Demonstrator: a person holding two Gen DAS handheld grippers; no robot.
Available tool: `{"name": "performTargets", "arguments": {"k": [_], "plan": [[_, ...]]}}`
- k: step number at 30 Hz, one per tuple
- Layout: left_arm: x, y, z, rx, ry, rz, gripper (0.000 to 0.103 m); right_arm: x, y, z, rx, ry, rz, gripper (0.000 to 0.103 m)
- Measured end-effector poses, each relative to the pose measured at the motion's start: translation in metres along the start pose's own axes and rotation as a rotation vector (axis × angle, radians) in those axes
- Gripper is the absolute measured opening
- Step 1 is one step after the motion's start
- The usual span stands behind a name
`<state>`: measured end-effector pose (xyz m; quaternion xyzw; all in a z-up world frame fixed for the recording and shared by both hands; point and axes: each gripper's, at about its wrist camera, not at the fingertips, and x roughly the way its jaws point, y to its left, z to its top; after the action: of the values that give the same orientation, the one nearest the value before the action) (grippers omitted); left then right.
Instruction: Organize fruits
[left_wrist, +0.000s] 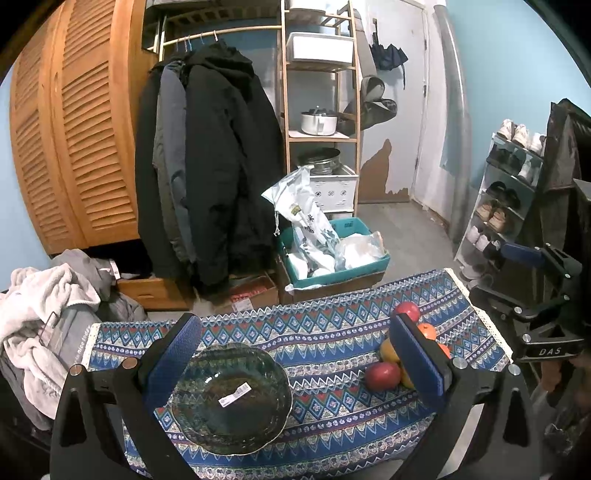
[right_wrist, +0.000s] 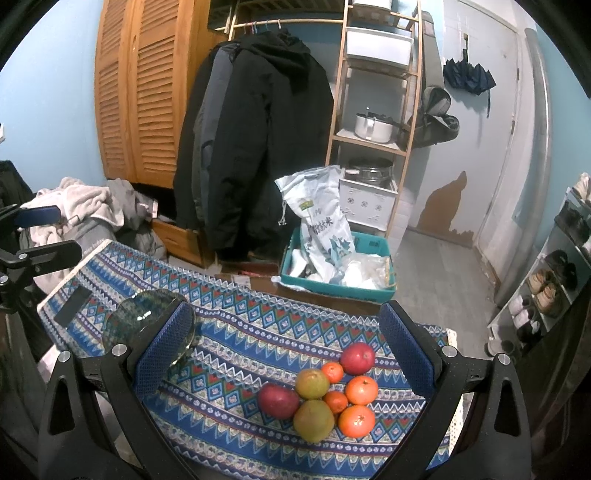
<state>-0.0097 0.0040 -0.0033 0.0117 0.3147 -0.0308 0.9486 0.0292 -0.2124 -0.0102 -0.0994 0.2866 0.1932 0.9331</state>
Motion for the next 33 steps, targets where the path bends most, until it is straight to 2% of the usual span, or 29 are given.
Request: {"name": "performTargets", "arguments": {"k": [24, 33], "plan": [[0.0022, 0.0047, 0.0052, -0.015, 0.011, 0.006, 0.103, -0.0009, -0.0008, 0.0016, -0.010, -0.003, 0.004, 0.100], [0.0019, 0.0039, 0.0041, -0.013, 0.011, -0.001, 0.103, -0.0049, -0.0028, 0.0039, -0.016, -0.046, -0.009, 0.100]]}}
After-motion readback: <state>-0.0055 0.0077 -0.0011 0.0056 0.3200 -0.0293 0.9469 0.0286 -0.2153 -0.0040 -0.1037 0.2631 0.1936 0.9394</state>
